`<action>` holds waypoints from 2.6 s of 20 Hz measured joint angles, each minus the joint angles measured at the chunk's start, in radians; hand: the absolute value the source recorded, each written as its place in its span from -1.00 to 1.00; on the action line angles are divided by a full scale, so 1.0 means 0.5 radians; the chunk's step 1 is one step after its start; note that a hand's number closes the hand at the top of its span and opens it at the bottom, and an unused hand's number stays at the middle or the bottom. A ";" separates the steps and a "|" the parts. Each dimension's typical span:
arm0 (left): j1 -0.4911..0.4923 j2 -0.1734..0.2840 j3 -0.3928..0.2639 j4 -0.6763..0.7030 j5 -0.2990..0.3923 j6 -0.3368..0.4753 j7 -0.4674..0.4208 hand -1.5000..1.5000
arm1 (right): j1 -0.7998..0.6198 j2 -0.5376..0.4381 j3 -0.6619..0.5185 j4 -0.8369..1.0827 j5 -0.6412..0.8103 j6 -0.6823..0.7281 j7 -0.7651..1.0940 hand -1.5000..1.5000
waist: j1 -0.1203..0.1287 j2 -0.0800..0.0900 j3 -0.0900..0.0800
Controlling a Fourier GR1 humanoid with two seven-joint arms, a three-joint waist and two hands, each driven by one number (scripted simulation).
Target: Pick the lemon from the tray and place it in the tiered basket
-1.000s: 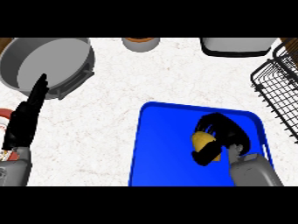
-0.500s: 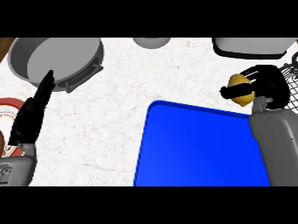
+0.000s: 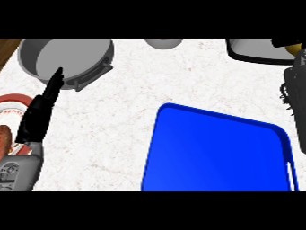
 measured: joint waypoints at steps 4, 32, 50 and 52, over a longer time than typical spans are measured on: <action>-0.013 0.001 0.009 0.031 -0.005 0.005 -0.002 0.00 | -0.263 -0.063 -0.042 0.244 0.313 0.027 0.065 1.00 | -0.015 -0.010 0.001; 0.030 0.048 0.151 0.129 0.038 -0.003 -0.044 0.00 | -0.714 -0.488 -0.390 1.434 0.856 0.164 -0.087 1.00 | -0.181 -0.056 0.010; 0.137 0.007 0.144 0.030 -0.014 0.028 -0.039 0.00 | -0.230 -0.409 -0.814 1.081 0.263 0.029 -0.266 -1.00 | -0.217 -0.067 0.012; 0.116 0.011 0.158 0.034 -0.002 0.018 -0.017 0.00 | -0.161 -0.388 -0.841 1.031 0.207 -0.016 -0.278 -1.00 | -0.216 -0.067 0.012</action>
